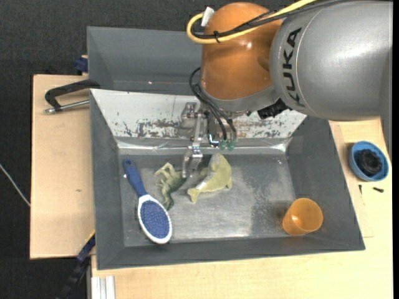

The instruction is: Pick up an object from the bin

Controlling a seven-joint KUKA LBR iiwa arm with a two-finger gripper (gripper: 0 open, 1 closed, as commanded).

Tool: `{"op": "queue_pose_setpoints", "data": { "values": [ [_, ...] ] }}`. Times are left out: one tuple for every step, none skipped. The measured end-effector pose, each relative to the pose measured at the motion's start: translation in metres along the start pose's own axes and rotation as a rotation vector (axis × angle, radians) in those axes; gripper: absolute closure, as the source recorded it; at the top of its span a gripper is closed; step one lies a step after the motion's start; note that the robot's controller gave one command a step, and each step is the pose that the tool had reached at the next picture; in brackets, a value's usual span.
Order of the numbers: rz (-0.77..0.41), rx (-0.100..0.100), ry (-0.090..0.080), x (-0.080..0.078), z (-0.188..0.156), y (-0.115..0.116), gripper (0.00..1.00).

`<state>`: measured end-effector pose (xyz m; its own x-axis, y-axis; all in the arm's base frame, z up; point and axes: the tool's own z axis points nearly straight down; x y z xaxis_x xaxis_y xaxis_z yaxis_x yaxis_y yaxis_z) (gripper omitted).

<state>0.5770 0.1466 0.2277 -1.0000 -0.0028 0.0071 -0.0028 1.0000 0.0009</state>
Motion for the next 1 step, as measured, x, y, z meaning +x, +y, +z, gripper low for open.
{"op": "queue_pose_setpoints", "data": {
  "values": [
    [-0.242, -0.002, -0.015, 0.0498, 0.1577, 0.0098, 0.0]
  ]
}}
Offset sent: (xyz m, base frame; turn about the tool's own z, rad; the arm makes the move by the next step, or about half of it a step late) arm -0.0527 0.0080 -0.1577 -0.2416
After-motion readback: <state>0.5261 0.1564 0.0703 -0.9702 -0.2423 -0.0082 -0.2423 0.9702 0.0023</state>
